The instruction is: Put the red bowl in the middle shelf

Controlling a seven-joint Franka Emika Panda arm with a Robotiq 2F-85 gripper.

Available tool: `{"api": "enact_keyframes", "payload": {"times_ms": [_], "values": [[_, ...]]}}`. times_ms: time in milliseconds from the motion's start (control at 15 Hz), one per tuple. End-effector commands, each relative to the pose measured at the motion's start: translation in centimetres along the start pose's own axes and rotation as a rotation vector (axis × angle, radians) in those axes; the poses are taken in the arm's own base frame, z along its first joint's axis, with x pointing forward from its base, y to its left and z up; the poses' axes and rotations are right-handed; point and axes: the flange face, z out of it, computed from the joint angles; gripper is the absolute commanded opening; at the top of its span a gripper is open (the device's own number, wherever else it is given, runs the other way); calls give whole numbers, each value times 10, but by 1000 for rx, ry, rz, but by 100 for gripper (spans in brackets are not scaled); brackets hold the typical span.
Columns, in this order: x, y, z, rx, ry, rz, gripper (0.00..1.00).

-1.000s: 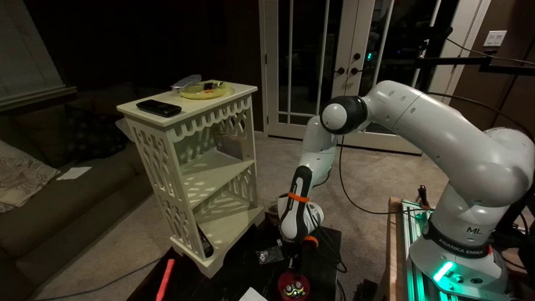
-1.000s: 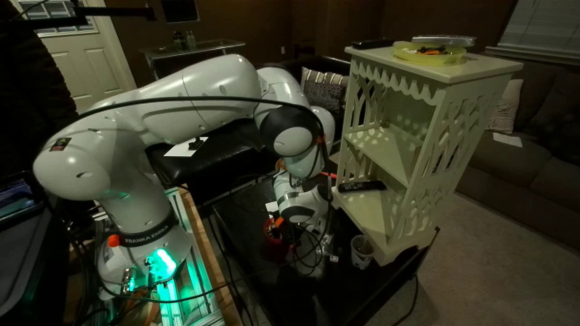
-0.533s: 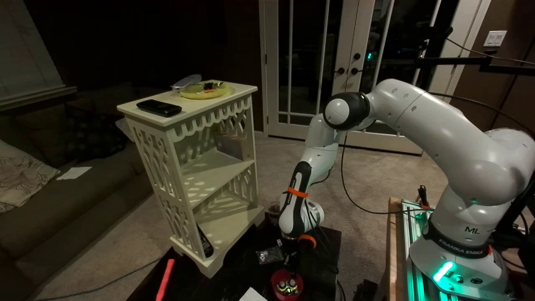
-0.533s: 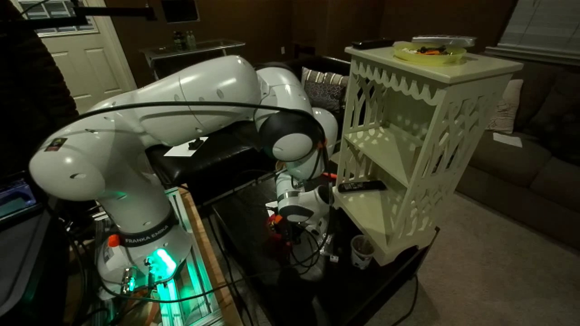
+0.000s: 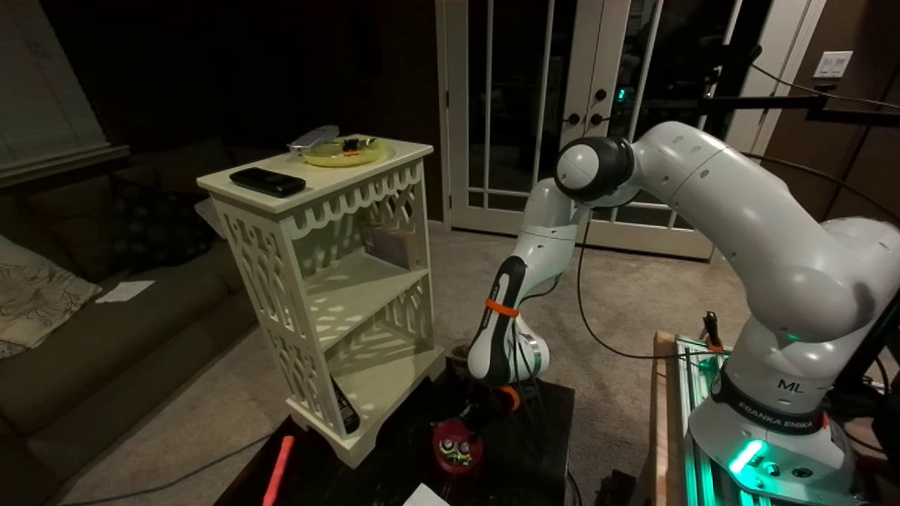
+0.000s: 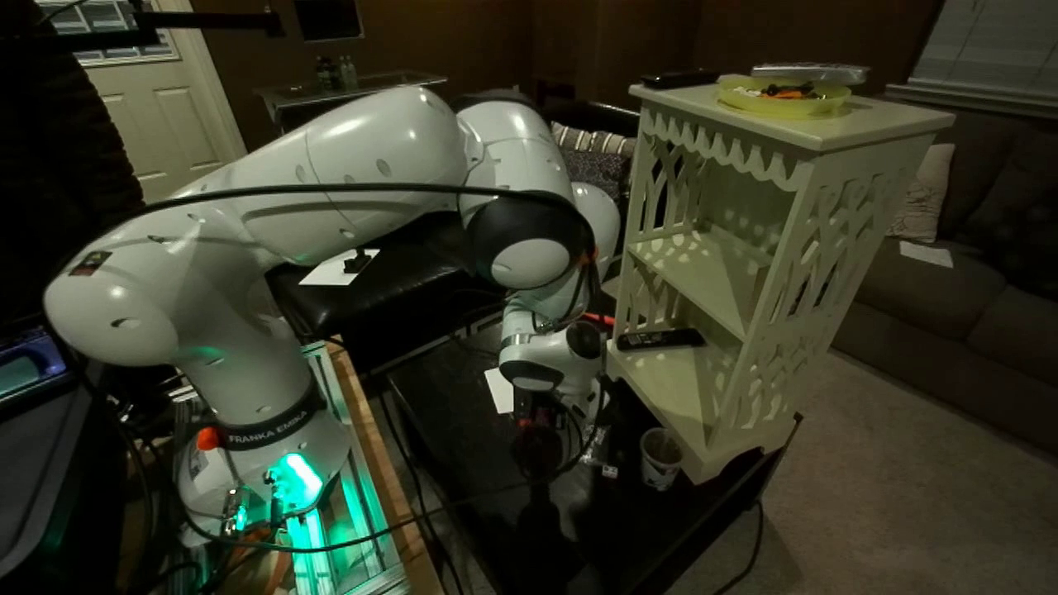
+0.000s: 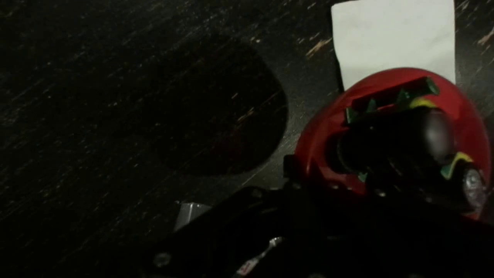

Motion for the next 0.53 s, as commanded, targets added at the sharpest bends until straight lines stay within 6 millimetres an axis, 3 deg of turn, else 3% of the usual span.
{"api": "enact_keyframes", "payload": {"times_ms": [0, 333, 400, 467], "values": [[-21, -3, -51, -45, 54, 47, 1], [-30, -10, -97, -99, 72, 49, 1], [-18, -7, -73, -61, 72, 48, 4], [-20, -7, -81, -71, 78, 43, 4]]}}
